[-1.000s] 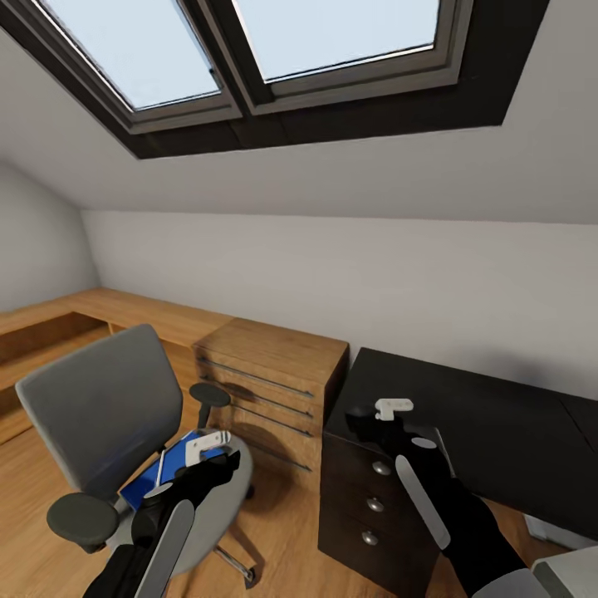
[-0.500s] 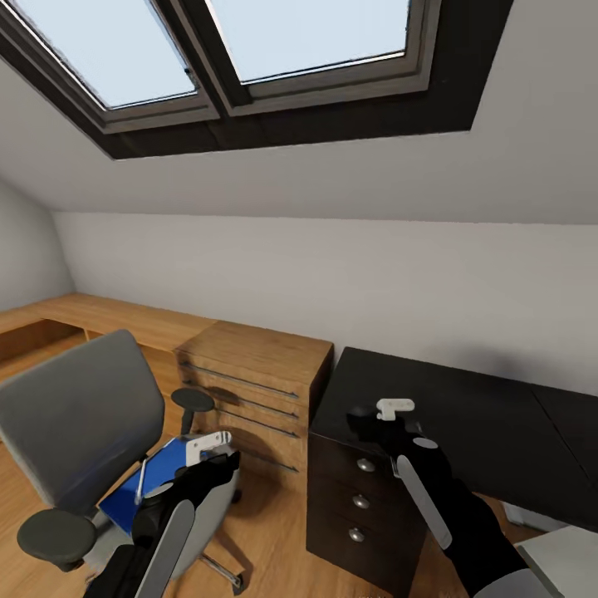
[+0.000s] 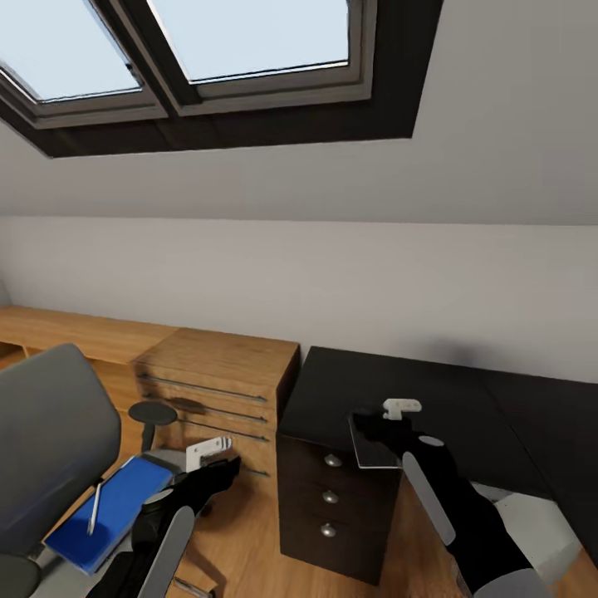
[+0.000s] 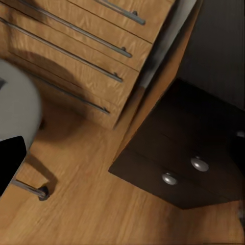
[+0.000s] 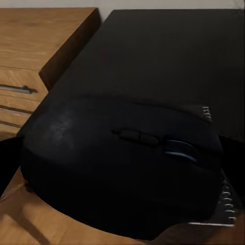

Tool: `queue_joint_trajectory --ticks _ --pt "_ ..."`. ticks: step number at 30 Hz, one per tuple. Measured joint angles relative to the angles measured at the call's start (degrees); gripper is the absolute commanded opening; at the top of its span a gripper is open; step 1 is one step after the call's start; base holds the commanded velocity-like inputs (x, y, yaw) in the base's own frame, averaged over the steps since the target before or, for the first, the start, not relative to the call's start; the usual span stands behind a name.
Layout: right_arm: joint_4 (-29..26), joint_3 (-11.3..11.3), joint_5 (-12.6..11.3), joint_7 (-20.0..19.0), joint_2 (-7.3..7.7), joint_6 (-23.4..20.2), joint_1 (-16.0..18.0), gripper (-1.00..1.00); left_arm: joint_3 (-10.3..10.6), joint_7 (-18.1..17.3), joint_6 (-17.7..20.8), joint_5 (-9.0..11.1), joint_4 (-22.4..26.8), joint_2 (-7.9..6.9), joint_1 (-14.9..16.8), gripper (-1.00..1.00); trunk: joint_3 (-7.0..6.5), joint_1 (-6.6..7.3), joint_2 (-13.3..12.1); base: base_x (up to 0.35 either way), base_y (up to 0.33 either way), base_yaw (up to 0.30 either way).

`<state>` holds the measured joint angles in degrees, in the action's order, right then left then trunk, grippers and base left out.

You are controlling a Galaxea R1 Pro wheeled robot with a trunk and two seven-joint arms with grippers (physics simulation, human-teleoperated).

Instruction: In the bedroom, organize the workspace by keeping the computer under the desk, ensuring the monitor is on the desk, placing the keyboard on the desk next to the monitor, placing the mouse on the desk next to the keyboard, moving the folder from the swivel chair onto the desk next to the mouse, stacking the notebook on top of the folder with the pen on top of the notebook, and positioning the swivel chair next to the desk.

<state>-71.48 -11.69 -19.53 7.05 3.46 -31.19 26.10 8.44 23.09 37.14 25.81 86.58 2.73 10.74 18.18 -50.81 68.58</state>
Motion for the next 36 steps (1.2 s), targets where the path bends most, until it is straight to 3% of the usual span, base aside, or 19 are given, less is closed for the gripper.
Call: queue_joint_trajectory --ticks 7,12,15,19,30,36 --pt "0.00 2.71 0.00 0.01 -0.06 -1.80 0.00 -1.00 0.49 0.04 -0.05 -0.04 2.20 0.00 -1.15 1.00 -0.18 0.00 0.00 0.000 0.000 -0.287" --pt "0.08 8.41 0.17 0.21 -0.15 -5.79 0.01 -1.00 3.38 0.08 -0.09 -0.10 5.64 -0.03 -3.85 1.00 -0.31 0.00 0.00 0.000 0.000 -0.287" --pt "0.12 10.32 0.13 1.49 -0.16 -7.39 0.01 -1.00 5.32 0.08 -0.10 -0.10 5.93 -0.06 -4.14 1.00 -0.39 0.00 0.00 0.000 0.000 -0.287" --pt "0.22 11.16 0.12 3.40 -0.08 -8.14 0.05 -1.00 6.68 0.08 0.05 -0.13 6.07 -0.17 -4.27 1.00 -0.49 0.00 0.00 0.000 0.000 -0.287" --pt "0.70 11.50 0.17 4.89 -0.05 -8.04 0.05 -1.00 6.72 0.08 0.16 -0.14 5.99 -0.26 -4.28 1.00 -0.77 0.00 0.00 0.000 0.000 -0.287" --pt "3.00 13.34 0.19 5.35 0.09 -7.78 0.11 -1.00 6.71 0.08 0.17 -0.12 5.99 -0.26 -4.28 1.00 -0.92 0.00 0.00 0.000 0.000 -0.287"
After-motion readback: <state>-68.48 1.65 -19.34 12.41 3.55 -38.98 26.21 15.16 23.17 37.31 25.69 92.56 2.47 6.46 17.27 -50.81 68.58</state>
